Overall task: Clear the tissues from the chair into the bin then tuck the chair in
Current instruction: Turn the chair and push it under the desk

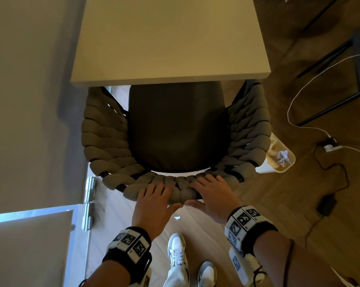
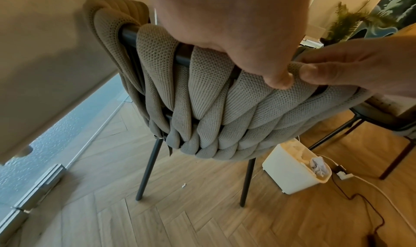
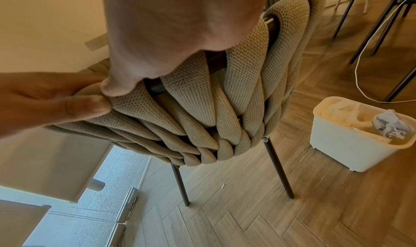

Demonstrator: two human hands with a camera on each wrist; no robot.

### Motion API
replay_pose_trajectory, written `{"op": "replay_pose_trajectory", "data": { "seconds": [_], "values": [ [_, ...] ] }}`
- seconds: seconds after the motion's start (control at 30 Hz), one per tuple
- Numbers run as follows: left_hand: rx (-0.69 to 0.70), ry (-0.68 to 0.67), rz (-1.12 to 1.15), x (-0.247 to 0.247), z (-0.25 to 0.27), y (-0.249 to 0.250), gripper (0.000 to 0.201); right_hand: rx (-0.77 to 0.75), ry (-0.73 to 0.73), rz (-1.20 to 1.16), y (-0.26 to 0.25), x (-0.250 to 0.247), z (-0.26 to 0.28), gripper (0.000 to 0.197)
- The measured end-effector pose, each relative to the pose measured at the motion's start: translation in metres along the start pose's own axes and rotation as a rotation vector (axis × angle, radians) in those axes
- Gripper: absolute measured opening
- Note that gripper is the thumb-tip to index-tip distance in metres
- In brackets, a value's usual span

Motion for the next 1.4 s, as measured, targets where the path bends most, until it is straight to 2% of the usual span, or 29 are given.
{"op": "replay_pose_trajectory", "data": {
  "seconds": [0.27,0.5,0.97,1.2,1.3,1.4],
  "values": [
    [-0.024,-0.023,0.01,0.001,0.007,0.008,0.056,-0.021,-0.064,0.022,0.003,-0.001,0.004,0.06],
    [0.001,0.021,0.035,-0.003,-0.001,-0.01,0.055,-0.012,-0.029,-0.01,-0.005,-0.009,-0.01,0.058],
    [0.136,0.016,0.06,-0.03,-0.086,-0.091,0.049,0.074,0.132,0.005,-0.013,-0.035,-0.103,0.05],
    [0.127,0.0,0.046,-0.035,-0.101,-0.099,0.049,0.049,0.155,0.051,-0.01,-0.044,-0.119,0.053],
    [0.095,-0.04,0.019,-0.038,-0.1,-0.092,0.049,0.042,0.155,0.066,-0.01,-0.045,-0.118,0.054],
    [0.043,-0.016,0.023,-0.037,-0.094,-0.086,0.052,0.052,0.141,0.065,-0.011,-0.046,-0.119,0.053]
  ]
}}
Point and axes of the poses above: each hand's wrist, its own z-axis away from the middle knuckle, its own x-axis out of the palm, y = z × x, the point moved 1 cm from there along -z, towards the middle knuckle, and after that the axes turned 13 degrees about x, right-handed, at the moved point
